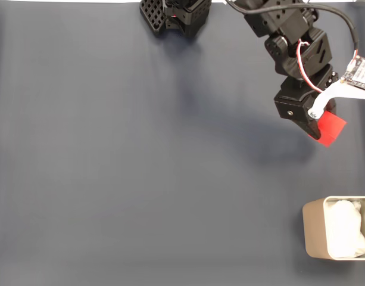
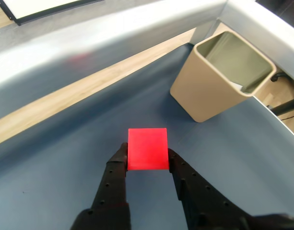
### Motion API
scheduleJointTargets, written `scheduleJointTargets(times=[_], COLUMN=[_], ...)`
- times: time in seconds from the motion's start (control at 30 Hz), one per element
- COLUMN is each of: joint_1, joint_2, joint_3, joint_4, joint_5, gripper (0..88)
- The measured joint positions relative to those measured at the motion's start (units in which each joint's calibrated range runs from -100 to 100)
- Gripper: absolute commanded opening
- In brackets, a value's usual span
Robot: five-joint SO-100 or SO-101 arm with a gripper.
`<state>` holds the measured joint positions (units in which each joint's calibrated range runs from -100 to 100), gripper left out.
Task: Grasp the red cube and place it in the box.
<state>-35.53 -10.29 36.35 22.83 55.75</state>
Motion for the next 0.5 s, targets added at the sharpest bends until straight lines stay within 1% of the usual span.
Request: scheduleJointTargets(times=[0.17,0.5], joint_1=[1.93,6.01], joint_2=[-2.95,-3.21], joint_3=[-4.52,-16.55], joint_4=[4.85,10.58], joint_5=[-1.07,-1.37], gripper=[11.8,12.1])
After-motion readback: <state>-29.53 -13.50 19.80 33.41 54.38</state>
